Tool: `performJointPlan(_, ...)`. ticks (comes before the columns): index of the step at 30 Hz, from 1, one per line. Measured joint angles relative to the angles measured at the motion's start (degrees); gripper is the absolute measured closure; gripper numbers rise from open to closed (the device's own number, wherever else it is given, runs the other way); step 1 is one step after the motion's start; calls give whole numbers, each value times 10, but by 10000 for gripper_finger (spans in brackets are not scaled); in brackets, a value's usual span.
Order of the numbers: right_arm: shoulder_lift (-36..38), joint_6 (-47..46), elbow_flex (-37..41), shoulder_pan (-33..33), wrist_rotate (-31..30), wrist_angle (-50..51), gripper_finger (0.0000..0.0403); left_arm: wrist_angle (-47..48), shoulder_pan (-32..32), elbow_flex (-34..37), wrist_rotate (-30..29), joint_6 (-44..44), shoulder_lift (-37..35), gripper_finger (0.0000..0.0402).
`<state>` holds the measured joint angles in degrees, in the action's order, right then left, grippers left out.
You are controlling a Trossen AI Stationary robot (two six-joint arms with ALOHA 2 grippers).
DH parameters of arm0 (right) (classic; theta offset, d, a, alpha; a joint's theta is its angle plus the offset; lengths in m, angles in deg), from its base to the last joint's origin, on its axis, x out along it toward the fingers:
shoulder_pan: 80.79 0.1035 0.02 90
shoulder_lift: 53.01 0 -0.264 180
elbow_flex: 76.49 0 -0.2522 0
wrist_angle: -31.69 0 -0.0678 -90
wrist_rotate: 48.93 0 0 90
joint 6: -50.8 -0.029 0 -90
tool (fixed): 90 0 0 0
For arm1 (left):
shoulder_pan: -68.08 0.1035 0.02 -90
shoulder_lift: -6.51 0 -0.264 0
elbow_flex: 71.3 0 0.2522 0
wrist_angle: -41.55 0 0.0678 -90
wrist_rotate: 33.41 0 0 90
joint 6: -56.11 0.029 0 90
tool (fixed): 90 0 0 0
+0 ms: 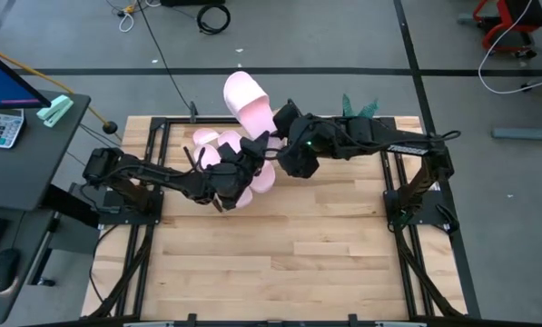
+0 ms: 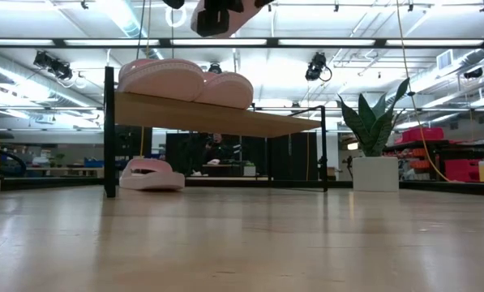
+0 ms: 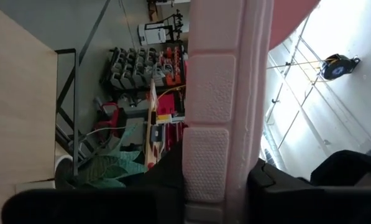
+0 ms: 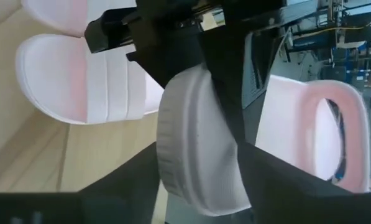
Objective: Pick and place slides into the shelf
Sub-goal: Put the pink slipper on the shelf
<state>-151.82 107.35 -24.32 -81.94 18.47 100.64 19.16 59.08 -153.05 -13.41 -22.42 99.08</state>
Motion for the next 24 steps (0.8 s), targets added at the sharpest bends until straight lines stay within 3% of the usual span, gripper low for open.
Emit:
performJointPlan(6,-1,-11,0,8,-13,3,262,-4,5,0,-3,5,0,327)
performJointPlan(12,-1,-11,0,10,-32,5,321,-4,6,0,2,12,0,297)
performJointPlan(24,-1,-14,0,-20,-25,3,334,-4,6,0,2,19,0,255)
